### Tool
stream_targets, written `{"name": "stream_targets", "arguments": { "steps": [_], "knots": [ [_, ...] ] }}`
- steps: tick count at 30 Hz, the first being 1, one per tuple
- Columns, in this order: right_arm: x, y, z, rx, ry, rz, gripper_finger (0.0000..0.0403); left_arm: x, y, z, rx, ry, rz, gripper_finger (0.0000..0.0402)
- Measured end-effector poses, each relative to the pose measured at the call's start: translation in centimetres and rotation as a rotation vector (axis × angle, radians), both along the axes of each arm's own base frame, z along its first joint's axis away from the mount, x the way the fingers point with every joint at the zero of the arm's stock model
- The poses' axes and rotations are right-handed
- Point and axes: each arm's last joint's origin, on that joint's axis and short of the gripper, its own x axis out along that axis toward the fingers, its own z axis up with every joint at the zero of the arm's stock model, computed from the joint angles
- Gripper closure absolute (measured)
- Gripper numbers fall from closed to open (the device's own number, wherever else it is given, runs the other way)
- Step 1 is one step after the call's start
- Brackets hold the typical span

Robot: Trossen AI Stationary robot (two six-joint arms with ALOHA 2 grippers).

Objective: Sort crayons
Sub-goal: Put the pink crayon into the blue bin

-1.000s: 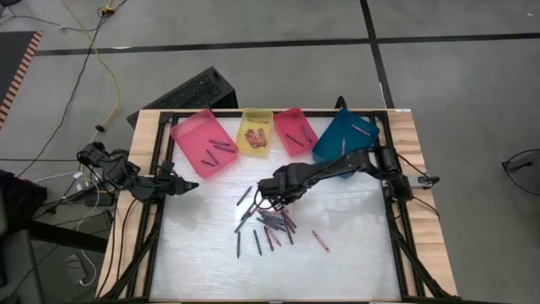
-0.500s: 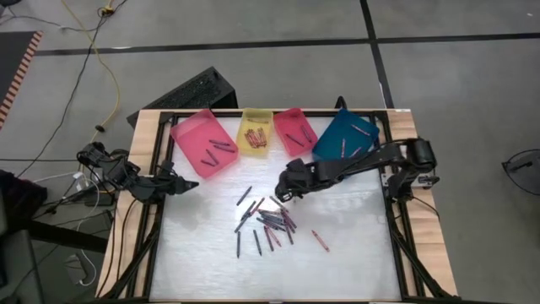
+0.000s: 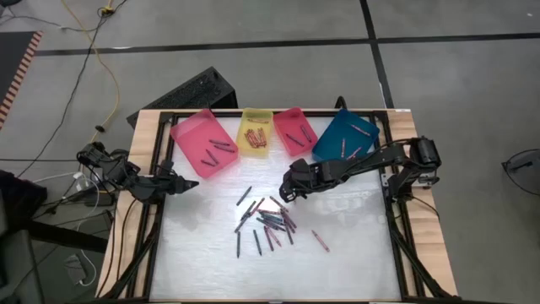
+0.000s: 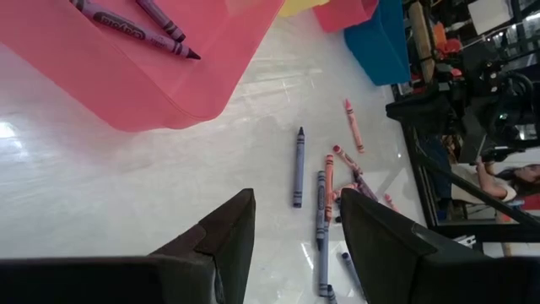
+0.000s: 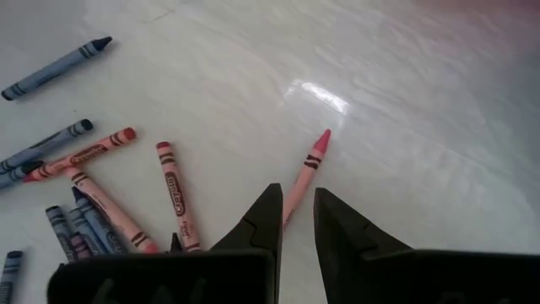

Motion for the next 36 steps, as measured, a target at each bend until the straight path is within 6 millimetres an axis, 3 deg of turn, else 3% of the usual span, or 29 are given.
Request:
{"name": "stream_targets", "arguments": {
  "steps": [11, 17, 22, 27, 36],
  "knots": [
    [1.6, 0.4, -4.8, 0.078, 0.128, -0.006, 0.0336, 0.0, 0.0, 0.0, -0.021, -0.004, 0.007, 0.0236],
    [2.0, 0.5, -5.8, 0.115, 0.147, 0.006, 0.0336, 0.0, 0.0, 0.0, -0.024, -0.005, 0.009, 0.0236],
    [1.7, 0.4, -4.7, 0.112, 0.113, 0.022, 0.0336, 0.0, 0.0, 0.0, -0.032, -0.007, 0.012, 0.0236],
    [1.3, 1.3, -1.6, 0.108, 0.009, 0.185, 0.0337, 0.0, 0.0, 0.0, -0.037, -0.004, 0.006, 0.0236],
    [-3.2, 7.7, 1.0, 0.219, 0.111, 0.238, 0.0337, 0.0, -0.1, 0.0, -0.053, 0.002, -0.014, 0.0236]
  ]
}}
